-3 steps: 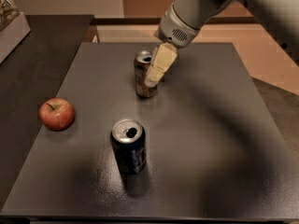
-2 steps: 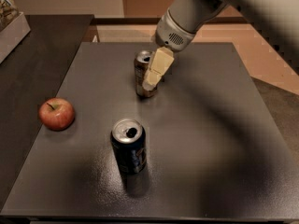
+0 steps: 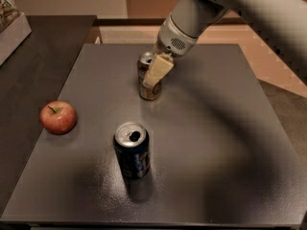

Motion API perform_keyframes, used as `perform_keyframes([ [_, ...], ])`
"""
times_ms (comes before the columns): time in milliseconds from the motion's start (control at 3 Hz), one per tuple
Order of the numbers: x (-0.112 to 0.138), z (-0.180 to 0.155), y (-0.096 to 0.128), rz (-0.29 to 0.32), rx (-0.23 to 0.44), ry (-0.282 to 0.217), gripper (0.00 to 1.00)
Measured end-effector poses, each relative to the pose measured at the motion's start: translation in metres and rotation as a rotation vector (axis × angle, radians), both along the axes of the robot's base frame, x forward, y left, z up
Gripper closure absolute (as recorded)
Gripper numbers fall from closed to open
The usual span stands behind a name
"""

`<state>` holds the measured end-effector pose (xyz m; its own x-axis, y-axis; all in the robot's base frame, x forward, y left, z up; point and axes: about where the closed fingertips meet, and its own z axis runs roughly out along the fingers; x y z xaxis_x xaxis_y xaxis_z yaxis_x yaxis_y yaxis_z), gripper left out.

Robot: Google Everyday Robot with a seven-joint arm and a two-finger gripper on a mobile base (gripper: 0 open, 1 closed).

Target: Pick orange can

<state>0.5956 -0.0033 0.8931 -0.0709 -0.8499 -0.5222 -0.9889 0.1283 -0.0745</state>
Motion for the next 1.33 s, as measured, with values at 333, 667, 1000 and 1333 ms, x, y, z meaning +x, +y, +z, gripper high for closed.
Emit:
perform_keyframes([
  [333,0.001,0.003,0.001,0.003,0.006,0.001,0.62],
  [667,0.006,0.016,-0.008,-0.018,0.008,-0.011,0.85],
  [1000,0.01,0.038,-0.02,-0.038,0.006,-0.03,1.0],
  [1333,0.013,0.066,-0.032,-0.052,0.005,-0.051,1.0],
])
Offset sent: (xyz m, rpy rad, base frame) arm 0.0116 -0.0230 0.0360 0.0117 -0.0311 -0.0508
